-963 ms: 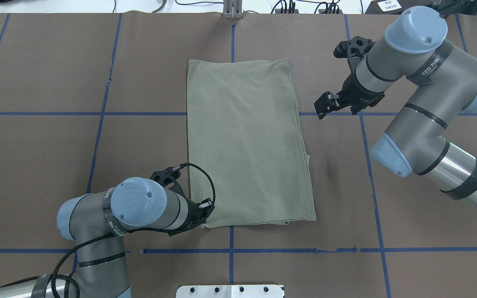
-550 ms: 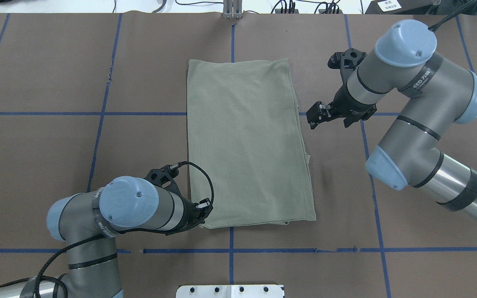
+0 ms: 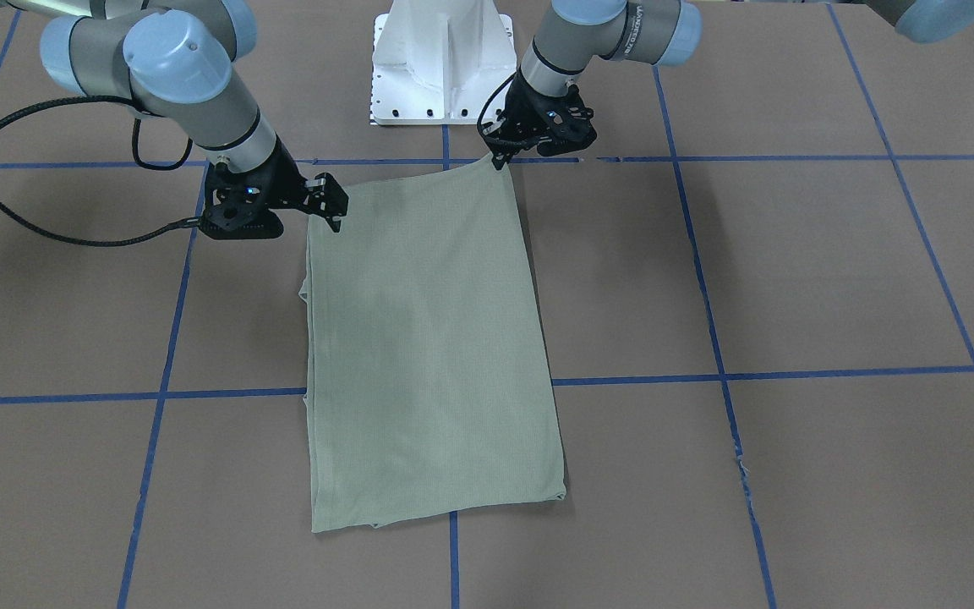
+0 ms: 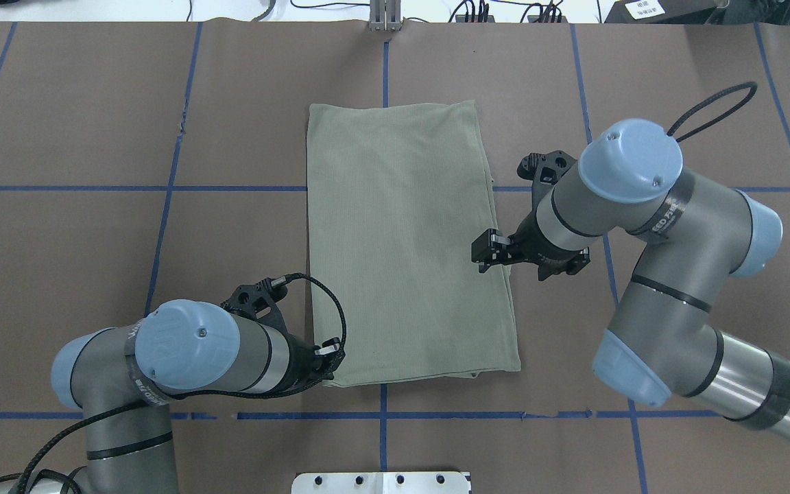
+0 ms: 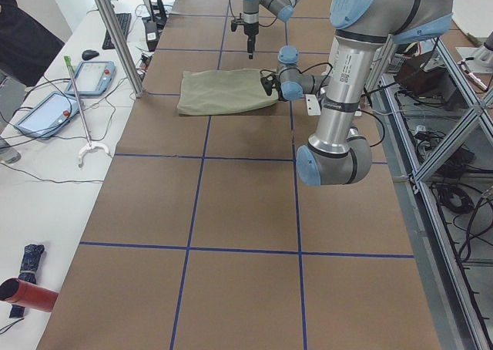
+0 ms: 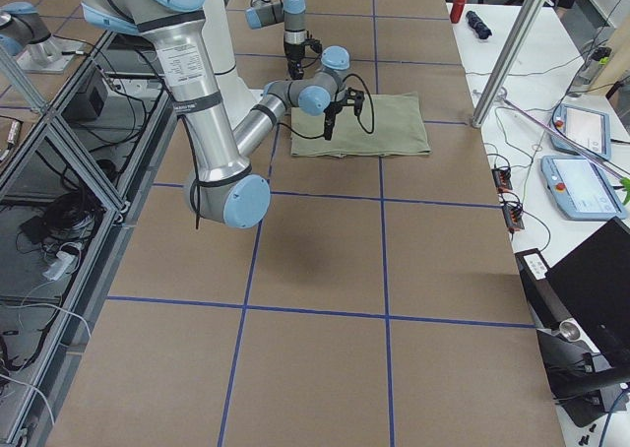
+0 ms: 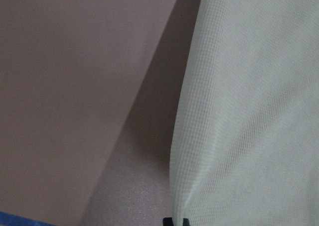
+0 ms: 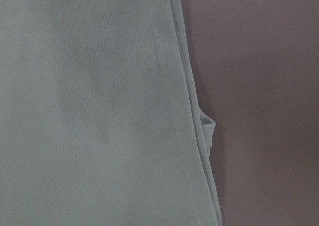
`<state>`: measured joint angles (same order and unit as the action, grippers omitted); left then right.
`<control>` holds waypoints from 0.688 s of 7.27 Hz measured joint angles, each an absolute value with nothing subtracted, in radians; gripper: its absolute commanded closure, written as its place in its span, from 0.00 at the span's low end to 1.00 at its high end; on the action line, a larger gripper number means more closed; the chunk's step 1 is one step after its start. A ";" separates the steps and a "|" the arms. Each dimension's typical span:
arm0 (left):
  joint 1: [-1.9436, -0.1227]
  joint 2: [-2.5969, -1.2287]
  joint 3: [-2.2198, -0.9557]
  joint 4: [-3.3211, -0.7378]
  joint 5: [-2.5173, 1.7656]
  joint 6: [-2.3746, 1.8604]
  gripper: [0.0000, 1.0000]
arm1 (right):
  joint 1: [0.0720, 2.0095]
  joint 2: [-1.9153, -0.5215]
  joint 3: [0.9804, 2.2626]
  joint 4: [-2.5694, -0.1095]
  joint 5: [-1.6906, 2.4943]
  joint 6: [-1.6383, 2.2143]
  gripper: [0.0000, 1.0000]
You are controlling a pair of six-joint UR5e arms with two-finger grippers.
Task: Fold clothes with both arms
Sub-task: 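Move the right gripper down to the shirt's other near corner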
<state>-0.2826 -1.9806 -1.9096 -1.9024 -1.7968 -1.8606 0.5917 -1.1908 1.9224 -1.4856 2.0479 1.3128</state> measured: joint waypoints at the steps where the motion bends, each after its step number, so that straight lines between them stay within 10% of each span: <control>1: -0.277 -1.981 -1.903 -1.904 -1.796 -1.860 1.00 | 0.542 -1.207 1.956 -1.485 2.019 1.419 0.00; 5: -0.266 -1.999 -1.875 -1.908 -1.796 -1.859 1.00 | 0.346 -1.209 1.977 -1.486 1.825 1.757 0.00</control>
